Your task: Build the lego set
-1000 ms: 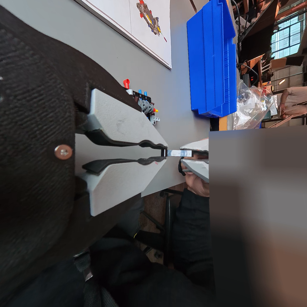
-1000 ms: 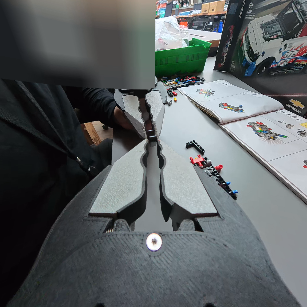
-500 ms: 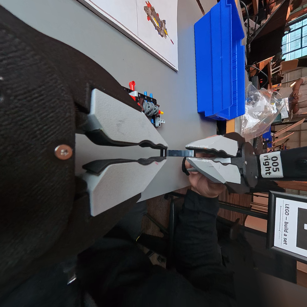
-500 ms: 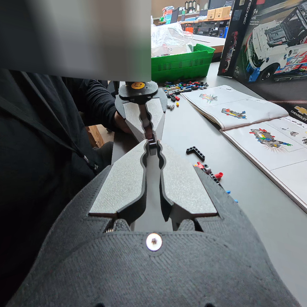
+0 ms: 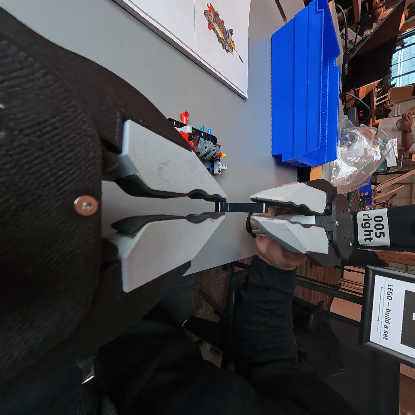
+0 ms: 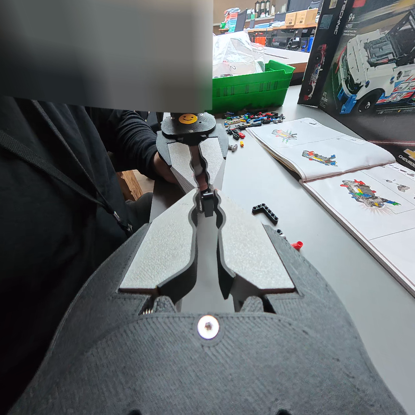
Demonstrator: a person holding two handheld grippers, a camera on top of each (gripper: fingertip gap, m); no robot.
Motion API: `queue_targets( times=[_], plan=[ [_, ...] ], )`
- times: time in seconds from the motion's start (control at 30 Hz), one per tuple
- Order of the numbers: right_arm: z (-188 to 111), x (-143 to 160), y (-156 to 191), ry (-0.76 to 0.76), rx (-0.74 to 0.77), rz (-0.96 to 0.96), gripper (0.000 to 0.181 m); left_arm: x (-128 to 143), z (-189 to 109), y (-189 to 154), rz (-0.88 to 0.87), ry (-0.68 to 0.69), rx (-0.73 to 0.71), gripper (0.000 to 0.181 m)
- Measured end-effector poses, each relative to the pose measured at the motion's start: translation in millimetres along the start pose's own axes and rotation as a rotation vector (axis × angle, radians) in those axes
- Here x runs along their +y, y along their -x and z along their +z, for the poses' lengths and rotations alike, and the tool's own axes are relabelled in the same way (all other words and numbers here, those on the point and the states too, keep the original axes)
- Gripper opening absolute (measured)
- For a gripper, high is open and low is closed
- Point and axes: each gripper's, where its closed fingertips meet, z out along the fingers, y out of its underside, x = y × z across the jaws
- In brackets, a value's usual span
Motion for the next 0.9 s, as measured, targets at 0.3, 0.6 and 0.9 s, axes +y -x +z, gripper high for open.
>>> queue_targets(
  times=[0.3,0.6,0.9],
  plan=[
    [-36,4,-3,0.025,0.086,-0.007,0.018,1,-1,-3,0.018,0.009,0.006,0.006],
    [-43,20,14,0.023,0.138,-0.014,0.019,10,11,-17,0.064,0.076,0.067,0.006],
    [-34,27,25,0.057,0.108,-0.051,0.006,11,33,-30,0.103,0.105,0.103,0.006]
  ],
)
